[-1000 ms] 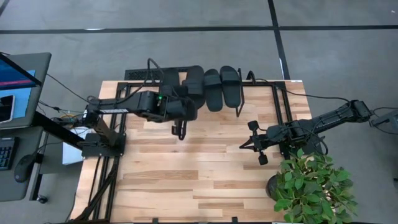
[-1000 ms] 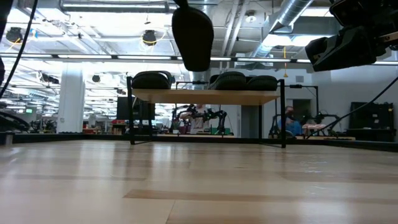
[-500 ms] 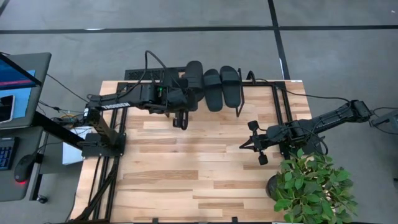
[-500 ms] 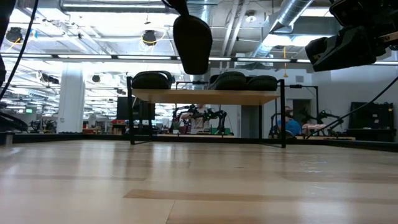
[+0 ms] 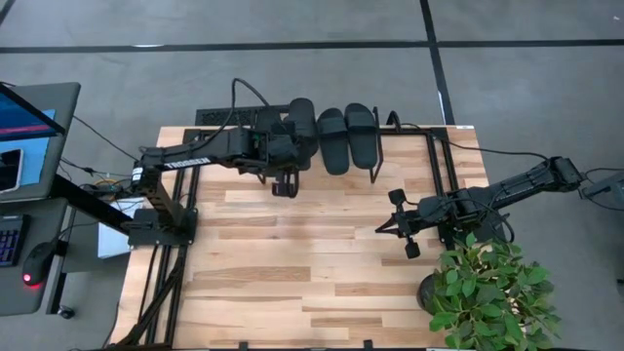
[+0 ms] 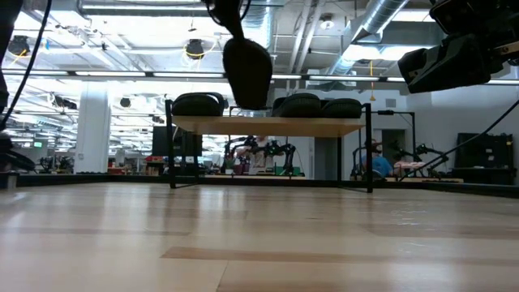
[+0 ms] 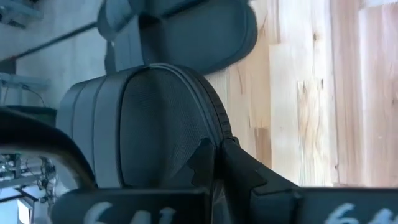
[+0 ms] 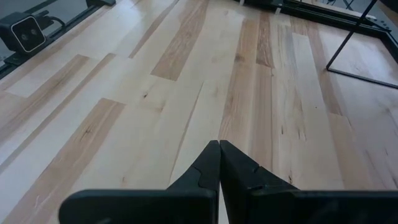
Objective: Pick and place slides into the shelf
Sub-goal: Put the black slide on the shelf
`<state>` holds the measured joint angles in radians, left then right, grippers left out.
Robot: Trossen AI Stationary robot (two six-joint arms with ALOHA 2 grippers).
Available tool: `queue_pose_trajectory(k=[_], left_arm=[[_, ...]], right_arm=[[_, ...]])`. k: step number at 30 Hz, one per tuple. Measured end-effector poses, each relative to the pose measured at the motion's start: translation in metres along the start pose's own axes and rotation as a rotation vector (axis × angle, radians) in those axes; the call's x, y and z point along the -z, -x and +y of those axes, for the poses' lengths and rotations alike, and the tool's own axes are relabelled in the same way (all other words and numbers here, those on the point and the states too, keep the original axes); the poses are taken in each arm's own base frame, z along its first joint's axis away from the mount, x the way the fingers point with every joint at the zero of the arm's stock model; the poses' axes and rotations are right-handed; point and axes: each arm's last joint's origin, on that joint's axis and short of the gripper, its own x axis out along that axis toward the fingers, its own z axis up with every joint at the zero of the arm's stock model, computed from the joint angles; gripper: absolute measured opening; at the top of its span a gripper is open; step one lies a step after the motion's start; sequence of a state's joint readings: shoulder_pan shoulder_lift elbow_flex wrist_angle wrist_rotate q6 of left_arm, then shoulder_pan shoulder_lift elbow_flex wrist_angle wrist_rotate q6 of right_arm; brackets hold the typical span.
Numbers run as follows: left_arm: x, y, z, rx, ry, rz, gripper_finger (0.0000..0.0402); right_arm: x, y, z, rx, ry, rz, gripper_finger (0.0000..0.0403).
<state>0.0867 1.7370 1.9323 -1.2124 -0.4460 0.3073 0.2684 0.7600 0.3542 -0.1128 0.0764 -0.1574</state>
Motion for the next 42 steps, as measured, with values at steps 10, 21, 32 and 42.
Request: queue_pose_trajectory(k=[10,21,32,42], left_arm=[[0.009,-0.030,0.003,0.041,0.017,0.028,0.0000],[0.021,-0.060,0.008,0.062,0.036,0.061,0.0000],[0.030,-0.081,0.003,0.112,0.046,0.060,0.0000],[0.029,-0.081,-0.007,0.164,0.045,0.049,0.0000]], right_arm=[[0.000,0.000,0.000,0.000,0.001,0.000,0.0000],[0.000,0.000,0.000,0.000,0.001,0.001,0.0000],[0.000,0.000,0.000,0.000,0.001,0.001,0.0000],[0.000,0.000,0.000,0.000,0.008,0.001,0.0000]])
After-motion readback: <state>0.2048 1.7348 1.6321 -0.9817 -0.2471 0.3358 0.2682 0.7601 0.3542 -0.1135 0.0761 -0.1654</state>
